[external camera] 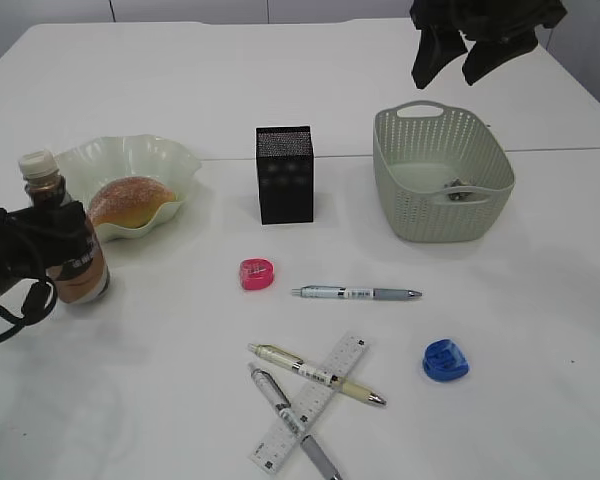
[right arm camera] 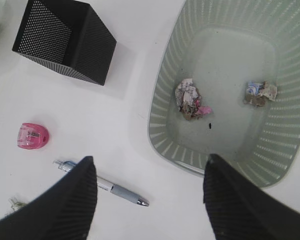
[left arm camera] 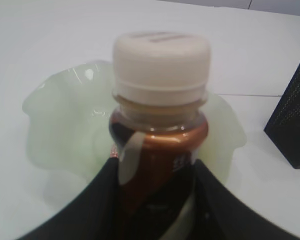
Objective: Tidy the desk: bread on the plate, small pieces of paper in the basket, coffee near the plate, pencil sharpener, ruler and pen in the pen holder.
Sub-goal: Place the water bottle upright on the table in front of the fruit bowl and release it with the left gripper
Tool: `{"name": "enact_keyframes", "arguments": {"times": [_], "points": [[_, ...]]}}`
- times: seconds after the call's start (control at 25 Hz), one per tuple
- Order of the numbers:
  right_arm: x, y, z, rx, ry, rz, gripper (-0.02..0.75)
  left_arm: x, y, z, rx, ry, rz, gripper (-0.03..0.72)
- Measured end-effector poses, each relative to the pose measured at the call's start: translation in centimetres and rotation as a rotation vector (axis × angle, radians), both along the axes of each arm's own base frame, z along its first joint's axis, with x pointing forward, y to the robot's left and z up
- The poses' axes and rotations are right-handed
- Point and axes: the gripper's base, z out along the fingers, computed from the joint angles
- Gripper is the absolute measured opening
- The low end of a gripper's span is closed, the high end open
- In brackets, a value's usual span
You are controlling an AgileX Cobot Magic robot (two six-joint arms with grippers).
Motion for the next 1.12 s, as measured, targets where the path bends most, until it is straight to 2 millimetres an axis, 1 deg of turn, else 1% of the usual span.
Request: {"name": "enact_keyframes", "arguments": {"times": [0.16,0.28,0.48,0.56,0.64,0.8,0.88,1.12], "points": [[0.0,0.0,0.0,-0.002,0.0,0.001,0.489,0.0,-0.3,-0.7,0.01,0.015,-0.035,0.281],[0.0,0.0,0.0,-0.002,0.0,0.001,0.489,0.1,-0.5,-0.9,0.014,0.005,-0.058,0.319],[0.0,0.0,0.0,-0.002,0.0,0.001,0.489,0.1,-0.7,-0.8,0.017,-0.003,-0.08,0.441],[0.0,0.0,0.0,-0.002,0.0,0.001,0.489,0.1,-0.7,-0.8,0.018,-0.005,-0.086,0.475],[0.0,0.0,0.0,-0.002,-0.001,0.002,0.489,0.1,-0.8,-0.8,0.017,-0.011,-0.088,0.491],[0.0,0.0,0.0,-0.002,-0.001,0.002,0.489,0.2,-0.8,-0.6,0.017,-0.017,-0.089,0.498],[0.0,0.0,0.0,-0.002,-0.001,0.002,0.489,0.2,-0.8,-0.1,0.015,-0.033,-0.091,0.499],[0.0,0.0,0.0,-0.002,-0.001,0.002,0.489,0.1,-0.9,2.6,0.009,-0.12,-0.1,0.499]]}}
